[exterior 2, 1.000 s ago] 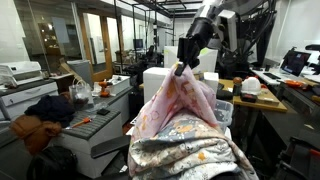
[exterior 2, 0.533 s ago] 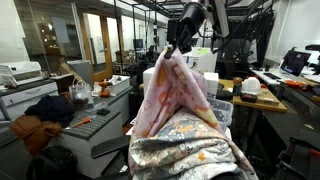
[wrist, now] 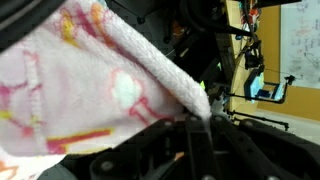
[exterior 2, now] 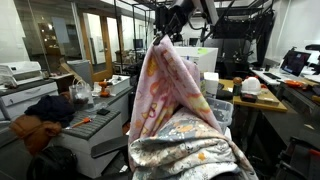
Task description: Put the fleece on the boxes
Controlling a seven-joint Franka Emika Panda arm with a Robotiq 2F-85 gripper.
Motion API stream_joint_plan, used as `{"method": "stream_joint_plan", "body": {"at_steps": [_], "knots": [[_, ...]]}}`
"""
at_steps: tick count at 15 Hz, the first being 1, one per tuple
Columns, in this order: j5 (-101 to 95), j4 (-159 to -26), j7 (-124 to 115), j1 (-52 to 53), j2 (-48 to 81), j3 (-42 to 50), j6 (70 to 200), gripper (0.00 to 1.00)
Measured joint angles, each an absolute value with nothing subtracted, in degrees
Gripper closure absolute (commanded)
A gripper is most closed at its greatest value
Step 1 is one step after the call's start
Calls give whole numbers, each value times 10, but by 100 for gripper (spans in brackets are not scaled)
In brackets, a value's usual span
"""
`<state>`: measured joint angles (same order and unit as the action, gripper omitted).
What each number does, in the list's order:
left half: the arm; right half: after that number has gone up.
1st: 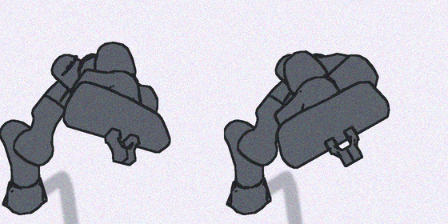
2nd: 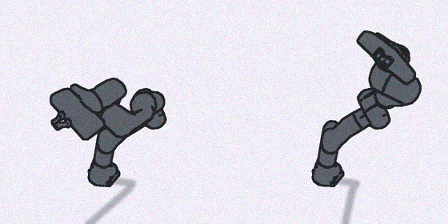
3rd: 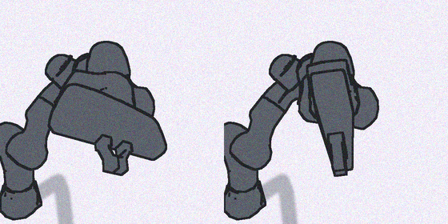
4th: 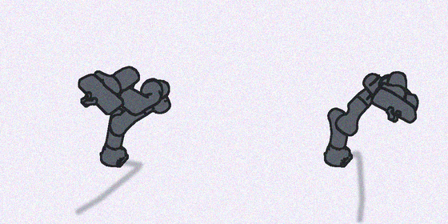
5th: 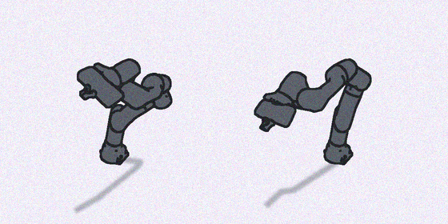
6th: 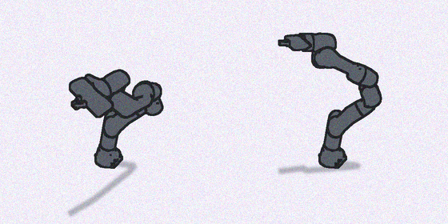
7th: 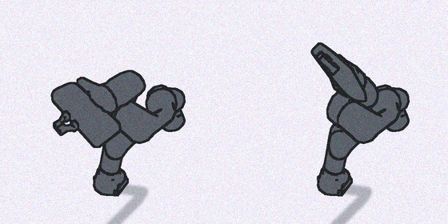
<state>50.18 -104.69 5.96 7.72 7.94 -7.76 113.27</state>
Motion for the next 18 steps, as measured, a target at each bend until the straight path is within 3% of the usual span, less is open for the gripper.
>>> {"method": "stream_joint_plan", "body": {"at_steps": [8,18], "knots": [[568,-931,14,42,145,-69,1008,99],[623,-845,-31,16,181,-45,982,99]]}}
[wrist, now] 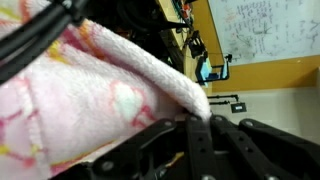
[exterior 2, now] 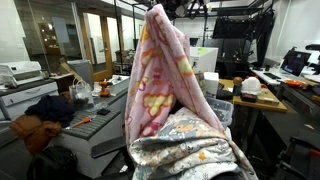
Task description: Put the fleece on the boxes
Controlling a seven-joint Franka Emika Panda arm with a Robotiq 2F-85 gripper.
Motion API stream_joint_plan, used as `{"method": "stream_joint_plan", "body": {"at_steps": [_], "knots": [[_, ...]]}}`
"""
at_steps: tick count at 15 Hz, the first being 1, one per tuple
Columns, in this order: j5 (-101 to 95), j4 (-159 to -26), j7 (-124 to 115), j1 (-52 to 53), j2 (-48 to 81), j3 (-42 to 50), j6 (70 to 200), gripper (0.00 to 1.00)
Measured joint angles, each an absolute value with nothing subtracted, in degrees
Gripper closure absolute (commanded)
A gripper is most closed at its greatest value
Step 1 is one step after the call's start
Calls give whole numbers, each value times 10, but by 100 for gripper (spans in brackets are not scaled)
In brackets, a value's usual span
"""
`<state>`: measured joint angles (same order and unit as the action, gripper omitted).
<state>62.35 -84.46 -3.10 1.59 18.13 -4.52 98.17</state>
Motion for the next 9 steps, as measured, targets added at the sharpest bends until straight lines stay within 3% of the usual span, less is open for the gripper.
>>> {"method": "stream_joint_plan", "body": {"at_steps": [9], "knots": [[727,-724,-91,-85,177,15,975,99]]}}
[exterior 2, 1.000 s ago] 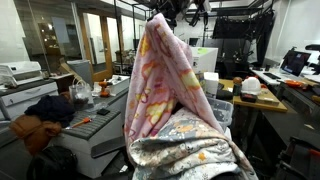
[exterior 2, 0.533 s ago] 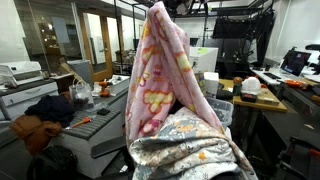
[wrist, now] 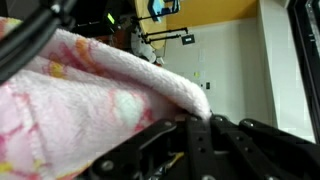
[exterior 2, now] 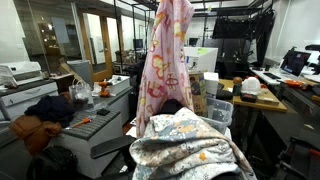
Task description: Put the fleece on the boxes
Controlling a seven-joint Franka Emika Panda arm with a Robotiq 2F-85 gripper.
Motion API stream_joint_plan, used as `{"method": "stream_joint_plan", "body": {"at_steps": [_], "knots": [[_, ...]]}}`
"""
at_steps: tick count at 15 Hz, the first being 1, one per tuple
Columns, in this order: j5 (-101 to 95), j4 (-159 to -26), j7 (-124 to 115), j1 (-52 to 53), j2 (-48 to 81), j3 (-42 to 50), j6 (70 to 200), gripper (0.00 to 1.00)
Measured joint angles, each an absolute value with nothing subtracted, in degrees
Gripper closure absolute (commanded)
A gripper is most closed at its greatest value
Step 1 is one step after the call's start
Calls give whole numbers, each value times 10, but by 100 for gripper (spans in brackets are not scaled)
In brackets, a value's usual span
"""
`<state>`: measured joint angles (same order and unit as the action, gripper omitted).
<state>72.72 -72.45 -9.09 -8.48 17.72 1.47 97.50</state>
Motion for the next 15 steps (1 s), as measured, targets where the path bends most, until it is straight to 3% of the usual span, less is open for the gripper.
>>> {"method": "stream_joint_plan", "body": {"at_steps": [15], "knots": [[865,-653,-107,-171,177,56,976,99]]}}
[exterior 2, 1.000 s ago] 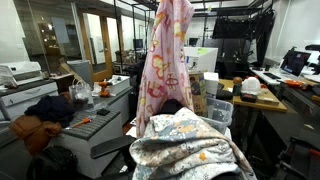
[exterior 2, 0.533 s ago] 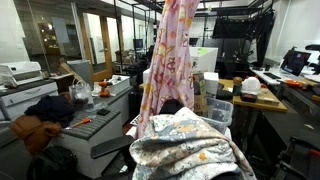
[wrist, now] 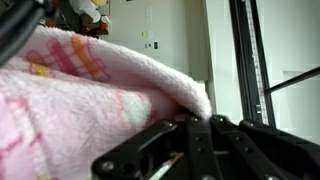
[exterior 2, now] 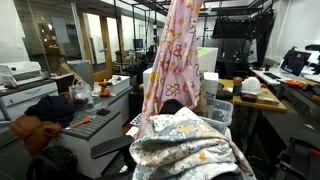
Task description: Put the fleece on the boxes
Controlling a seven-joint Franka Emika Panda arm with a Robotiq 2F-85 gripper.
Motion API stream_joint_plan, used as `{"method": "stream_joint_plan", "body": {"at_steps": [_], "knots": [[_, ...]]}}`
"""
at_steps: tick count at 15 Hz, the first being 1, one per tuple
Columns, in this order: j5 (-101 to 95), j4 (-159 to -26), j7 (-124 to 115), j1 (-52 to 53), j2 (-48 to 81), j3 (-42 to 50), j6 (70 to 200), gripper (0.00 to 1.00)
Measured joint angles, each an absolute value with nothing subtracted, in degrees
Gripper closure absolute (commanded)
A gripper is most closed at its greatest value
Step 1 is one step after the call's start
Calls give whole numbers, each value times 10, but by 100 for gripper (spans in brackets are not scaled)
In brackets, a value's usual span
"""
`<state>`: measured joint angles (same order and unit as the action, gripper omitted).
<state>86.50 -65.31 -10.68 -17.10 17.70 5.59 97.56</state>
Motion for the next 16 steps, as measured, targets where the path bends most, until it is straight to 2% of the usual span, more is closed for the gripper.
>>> {"method": "stream_joint_plan", "body": {"at_steps": [16], "knots": [[881,-626,-139,-216,141,95,1066,99]]}}
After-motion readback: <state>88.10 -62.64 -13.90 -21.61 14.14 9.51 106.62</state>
